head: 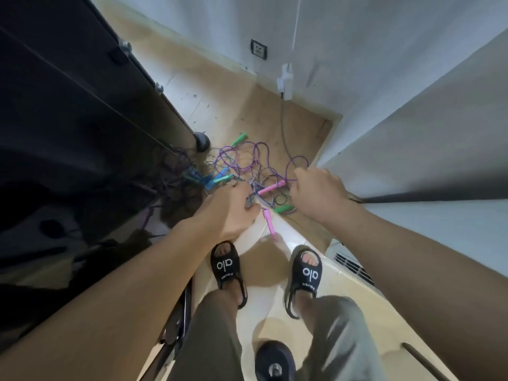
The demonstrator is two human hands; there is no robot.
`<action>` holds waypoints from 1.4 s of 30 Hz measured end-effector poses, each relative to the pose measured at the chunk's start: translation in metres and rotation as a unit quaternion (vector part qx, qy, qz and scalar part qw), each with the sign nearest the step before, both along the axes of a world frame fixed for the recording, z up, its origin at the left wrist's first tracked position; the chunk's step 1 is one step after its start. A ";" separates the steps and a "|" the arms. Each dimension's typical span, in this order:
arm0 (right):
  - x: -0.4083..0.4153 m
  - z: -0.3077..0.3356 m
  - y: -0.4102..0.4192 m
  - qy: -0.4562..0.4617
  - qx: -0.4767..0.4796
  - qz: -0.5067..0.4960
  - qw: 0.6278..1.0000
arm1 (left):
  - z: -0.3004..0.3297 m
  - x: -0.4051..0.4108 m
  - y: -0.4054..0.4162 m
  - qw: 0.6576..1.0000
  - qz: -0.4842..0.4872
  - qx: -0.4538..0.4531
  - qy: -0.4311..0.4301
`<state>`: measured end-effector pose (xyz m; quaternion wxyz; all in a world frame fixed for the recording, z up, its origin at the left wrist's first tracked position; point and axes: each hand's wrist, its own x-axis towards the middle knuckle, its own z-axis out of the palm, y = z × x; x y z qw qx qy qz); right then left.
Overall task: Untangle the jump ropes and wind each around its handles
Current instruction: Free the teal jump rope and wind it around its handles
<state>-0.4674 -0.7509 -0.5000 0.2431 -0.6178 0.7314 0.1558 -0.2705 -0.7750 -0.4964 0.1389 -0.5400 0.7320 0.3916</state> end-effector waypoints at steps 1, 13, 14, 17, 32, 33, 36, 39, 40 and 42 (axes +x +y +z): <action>-0.002 -0.021 -0.005 -0.001 -0.001 0.005 1.000 | -0.017 -0.002 -0.005 1.000 0.003 -0.005 0.002; -0.040 -0.349 -0.021 -0.044 0.045 -0.022 0.998 | -0.329 -0.044 -0.021 0.999 -0.005 0.010 -0.038; -0.040 -0.371 -0.021 -0.048 0.049 -0.031 0.997 | -0.351 -0.046 -0.019 0.999 -0.008 0.010 -0.038; -0.034 -0.428 -0.020 -0.052 0.076 -0.032 0.995 | -0.407 -0.046 -0.015 0.999 -0.015 0.005 -0.038; -0.028 -0.536 -0.016 -0.042 0.112 -0.058 0.991 | -0.492 -0.066 -0.010 0.996 -0.062 -0.031 -0.051; -0.030 -0.538 -0.017 -0.044 0.118 -0.059 0.990 | -0.492 -0.066 -0.011 0.996 -0.061 -0.033 -0.049; -0.034 -0.543 -0.014 -0.071 0.136 -0.079 0.985 | -0.492 -0.066 -0.009 0.997 -0.051 -0.030 -0.040; -0.032 -0.536 -0.015 -0.110 0.073 -0.154 0.979 | -0.486 -0.061 -0.007 0.999 -0.033 -0.024 -0.032; -0.031 -0.531 -0.017 -0.117 0.052 -0.174 0.976 | -0.484 -0.058 -0.006 0.999 -0.028 -0.022 -0.031; -0.026 -0.515 -0.019 -0.126 0.024 -0.177 0.976 | -0.476 -0.052 -0.003 0.998 -0.034 -0.030 -0.034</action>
